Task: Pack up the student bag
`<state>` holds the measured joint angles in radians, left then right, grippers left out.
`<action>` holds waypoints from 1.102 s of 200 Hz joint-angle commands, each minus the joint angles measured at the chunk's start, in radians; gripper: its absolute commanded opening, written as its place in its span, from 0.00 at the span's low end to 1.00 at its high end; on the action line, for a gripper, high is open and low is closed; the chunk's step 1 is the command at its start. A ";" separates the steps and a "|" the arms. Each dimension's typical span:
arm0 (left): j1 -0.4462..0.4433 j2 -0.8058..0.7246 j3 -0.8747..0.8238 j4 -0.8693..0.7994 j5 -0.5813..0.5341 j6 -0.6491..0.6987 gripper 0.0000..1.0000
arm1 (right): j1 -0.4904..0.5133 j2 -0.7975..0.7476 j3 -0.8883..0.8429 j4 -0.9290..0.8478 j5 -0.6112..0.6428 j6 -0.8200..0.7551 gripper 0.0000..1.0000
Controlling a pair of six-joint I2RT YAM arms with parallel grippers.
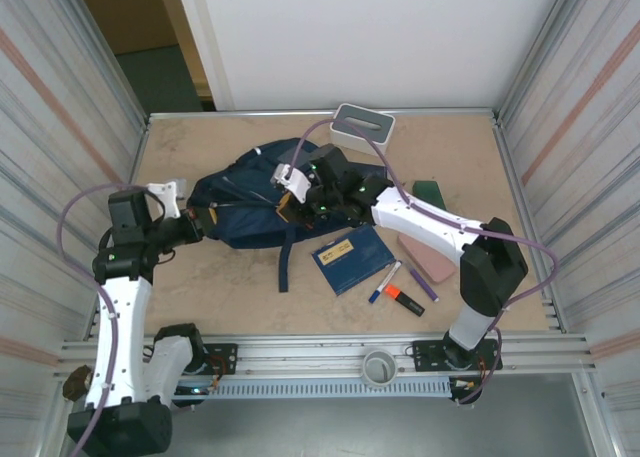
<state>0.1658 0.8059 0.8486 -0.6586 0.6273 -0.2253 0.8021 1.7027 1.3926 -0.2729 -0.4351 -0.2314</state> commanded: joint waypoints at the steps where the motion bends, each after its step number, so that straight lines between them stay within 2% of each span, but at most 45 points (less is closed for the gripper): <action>1: 0.035 -0.015 -0.022 0.073 -0.021 -0.025 0.00 | -0.047 -0.042 0.016 -0.056 0.023 -0.043 0.03; 26: 0.032 -0.025 -0.023 0.075 0.041 -0.036 0.00 | -0.056 -0.007 0.065 -0.074 0.045 -0.038 0.05; 48: 0.024 -0.070 -0.011 0.059 0.049 -0.051 0.00 | -0.057 0.041 0.124 -0.075 0.079 0.011 0.10; 83: 0.024 -0.111 0.057 0.038 0.048 -0.077 0.00 | 0.002 0.147 0.261 -0.050 0.059 0.051 0.11; 106: 0.023 -0.105 0.101 0.041 0.063 -0.086 0.00 | 0.026 0.231 0.390 -0.052 0.093 0.062 0.13; 124: 0.015 -0.076 0.119 0.066 0.132 -0.094 0.00 | 0.012 0.280 0.465 -0.082 0.174 0.083 0.20; 139: -0.035 -0.050 0.127 0.093 0.166 -0.093 0.00 | -0.014 0.300 0.512 -0.144 0.248 0.108 0.29; 149: -0.094 -0.031 0.131 0.112 0.164 -0.088 0.00 | -0.028 0.279 0.492 -0.161 0.269 0.112 0.37; 190: -0.355 0.074 0.158 0.160 0.107 -0.051 0.00 | -0.038 0.010 0.124 -0.025 0.222 0.018 0.69; 220: -0.429 0.121 0.173 0.156 0.077 -0.020 0.00 | -0.038 -0.128 -0.012 -0.002 0.141 -0.044 0.81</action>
<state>-0.2260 0.9237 0.9520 -0.5865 0.6823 -0.2981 0.7517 1.7000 1.4380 -0.3428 -0.2150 -0.2066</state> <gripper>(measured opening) 0.082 0.777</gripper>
